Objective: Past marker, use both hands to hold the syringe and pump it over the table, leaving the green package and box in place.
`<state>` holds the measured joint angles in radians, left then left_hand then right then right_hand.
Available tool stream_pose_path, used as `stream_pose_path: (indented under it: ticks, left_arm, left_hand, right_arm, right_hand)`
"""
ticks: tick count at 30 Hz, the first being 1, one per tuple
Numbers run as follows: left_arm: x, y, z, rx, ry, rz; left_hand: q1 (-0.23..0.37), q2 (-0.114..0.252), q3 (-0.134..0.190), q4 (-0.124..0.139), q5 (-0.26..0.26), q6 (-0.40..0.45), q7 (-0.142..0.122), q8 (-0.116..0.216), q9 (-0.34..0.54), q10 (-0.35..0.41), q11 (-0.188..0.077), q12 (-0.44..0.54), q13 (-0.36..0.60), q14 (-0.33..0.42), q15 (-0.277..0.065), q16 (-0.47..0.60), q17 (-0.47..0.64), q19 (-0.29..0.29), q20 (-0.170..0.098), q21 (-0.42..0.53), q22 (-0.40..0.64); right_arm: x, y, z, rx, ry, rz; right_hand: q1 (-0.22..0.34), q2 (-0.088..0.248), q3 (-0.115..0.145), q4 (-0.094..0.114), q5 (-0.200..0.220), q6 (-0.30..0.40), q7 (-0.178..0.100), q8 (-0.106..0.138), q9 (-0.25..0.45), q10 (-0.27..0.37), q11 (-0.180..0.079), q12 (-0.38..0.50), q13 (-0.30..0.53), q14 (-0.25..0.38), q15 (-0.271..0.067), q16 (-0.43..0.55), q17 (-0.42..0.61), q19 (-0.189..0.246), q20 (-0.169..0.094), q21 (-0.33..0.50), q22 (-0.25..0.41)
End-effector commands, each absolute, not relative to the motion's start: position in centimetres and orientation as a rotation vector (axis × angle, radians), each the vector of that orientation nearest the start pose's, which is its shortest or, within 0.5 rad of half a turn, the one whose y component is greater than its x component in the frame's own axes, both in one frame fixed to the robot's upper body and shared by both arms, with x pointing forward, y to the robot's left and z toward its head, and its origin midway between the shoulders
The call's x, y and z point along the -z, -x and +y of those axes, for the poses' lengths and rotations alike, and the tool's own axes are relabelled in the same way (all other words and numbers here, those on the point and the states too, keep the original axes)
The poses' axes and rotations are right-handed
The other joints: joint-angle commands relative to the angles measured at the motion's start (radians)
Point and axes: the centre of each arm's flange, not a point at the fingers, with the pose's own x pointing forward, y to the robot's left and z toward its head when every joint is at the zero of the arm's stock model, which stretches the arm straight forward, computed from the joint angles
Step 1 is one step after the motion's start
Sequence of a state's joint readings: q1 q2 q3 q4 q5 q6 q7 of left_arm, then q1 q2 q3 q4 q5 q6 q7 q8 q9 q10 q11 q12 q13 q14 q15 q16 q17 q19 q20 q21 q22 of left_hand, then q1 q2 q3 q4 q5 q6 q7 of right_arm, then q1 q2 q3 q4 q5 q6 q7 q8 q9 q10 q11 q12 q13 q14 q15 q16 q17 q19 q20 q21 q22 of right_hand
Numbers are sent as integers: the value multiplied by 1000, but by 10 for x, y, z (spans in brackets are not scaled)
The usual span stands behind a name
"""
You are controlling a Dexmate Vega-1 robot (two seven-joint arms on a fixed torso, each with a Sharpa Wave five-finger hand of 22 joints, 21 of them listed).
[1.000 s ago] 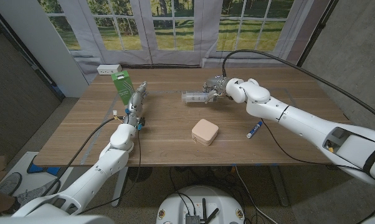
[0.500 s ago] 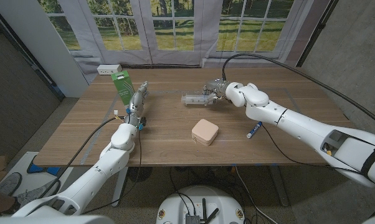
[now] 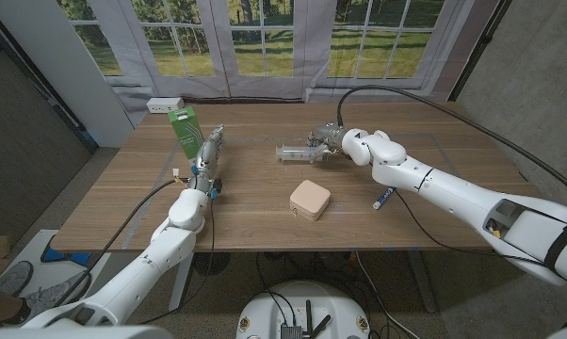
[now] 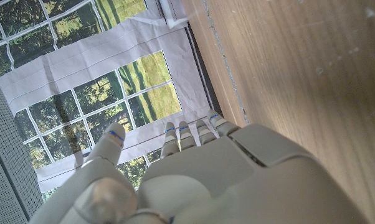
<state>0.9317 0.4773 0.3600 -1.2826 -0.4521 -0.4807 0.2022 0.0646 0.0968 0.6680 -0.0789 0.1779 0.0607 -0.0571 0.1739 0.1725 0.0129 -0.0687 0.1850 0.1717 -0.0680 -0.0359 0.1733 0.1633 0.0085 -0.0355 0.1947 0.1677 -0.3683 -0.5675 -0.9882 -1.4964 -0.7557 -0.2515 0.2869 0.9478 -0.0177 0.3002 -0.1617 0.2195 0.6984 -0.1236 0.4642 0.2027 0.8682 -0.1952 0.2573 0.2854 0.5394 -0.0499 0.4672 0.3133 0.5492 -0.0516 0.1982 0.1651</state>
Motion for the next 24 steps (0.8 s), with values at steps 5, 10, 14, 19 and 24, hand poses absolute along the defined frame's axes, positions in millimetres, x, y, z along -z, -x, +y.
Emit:
stream_pose_path:
  ticks: [5,10,14,19,24]
  left_arm:
    - [63,-626,299,-11,-17,-712]
    - [64,-625,300,-12,-13,-713]
    - [64,-624,300,-12,-13,-716]
    - [65,-623,302,-18,-11,-718]
    - [66,-622,303,-18,-9,-718]
  left_hand:
    - [8,67,3,-5,2,8,3,7,0,4,-3,5,2,7,-40,4,3,1,-65,-1,2]
    - [7,68,4,-3,2,12,5,8,0,7,-4,6,2,9,-38,5,4,2,-64,-1,2]
    - [6,67,5,-2,2,13,5,8,0,8,-4,6,2,11,-39,5,4,4,-63,-1,2]
    - [6,68,7,-1,3,17,3,9,0,9,-4,6,2,14,-38,5,4,6,-61,-1,2]
    - [6,68,8,0,3,19,2,10,0,11,-5,7,2,17,-37,6,4,8,-61,0,2]
  right_arm:
    - [-35,-663,-105,-168,1788,-484]
    - [-35,-662,-105,-167,1788,-484]
    - [-35,-661,-104,-169,1788,-487]
    - [-35,-659,-104,-174,1794,-479]
    - [-35,-658,-102,-186,1803,-459]
  right_hand:
    - [105,113,-9,-1,6,70,-98,-16,1,-6,-11,-11,9,-11,-163,-5,9,5,-38,-2,5]
    - [88,103,-18,6,3,51,-99,-29,-1,-28,-10,-21,11,-20,-152,-10,10,7,-33,-1,5]
    - [82,98,-22,7,1,44,-99,-34,-1,-39,-10,-25,12,-25,-151,-14,10,7,-30,-1,5]
    - [68,88,-30,9,-3,-3,-99,-62,-4,-78,-10,-39,15,-52,-150,-26,15,2,-23,-4,5]
    - [54,80,-41,11,-8,-33,-100,-82,-5,-118,-12,-48,19,-88,-143,-35,25,-6,-9,-6,5]
